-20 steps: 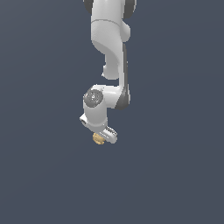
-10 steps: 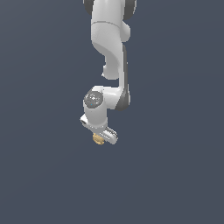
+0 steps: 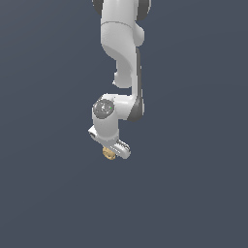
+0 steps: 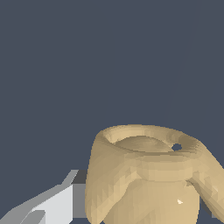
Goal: Pick up the object and move it to a goal position.
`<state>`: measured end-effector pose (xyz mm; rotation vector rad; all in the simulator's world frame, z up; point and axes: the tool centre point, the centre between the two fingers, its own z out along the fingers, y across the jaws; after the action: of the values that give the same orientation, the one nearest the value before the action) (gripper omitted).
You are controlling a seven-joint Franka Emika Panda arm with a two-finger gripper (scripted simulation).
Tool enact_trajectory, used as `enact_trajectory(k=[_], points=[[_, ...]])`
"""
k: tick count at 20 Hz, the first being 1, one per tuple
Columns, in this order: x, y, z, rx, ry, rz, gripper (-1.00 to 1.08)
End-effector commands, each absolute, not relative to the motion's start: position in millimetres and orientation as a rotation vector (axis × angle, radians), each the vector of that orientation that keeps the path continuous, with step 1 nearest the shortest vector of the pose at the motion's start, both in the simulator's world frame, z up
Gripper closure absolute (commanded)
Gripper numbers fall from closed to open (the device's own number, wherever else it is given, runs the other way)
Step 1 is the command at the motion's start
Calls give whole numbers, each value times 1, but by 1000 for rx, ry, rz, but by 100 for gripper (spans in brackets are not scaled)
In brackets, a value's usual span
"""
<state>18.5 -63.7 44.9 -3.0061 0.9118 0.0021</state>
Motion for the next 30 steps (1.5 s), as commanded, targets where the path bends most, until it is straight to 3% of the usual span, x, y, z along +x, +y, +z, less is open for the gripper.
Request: enact_trajectory(k=[1,11,30], points=[[18,-64,53,-3006,912,0,108],[11,-64,122,-3005,912,0,108],[-7,-65,345,-3006,916,0,108]])
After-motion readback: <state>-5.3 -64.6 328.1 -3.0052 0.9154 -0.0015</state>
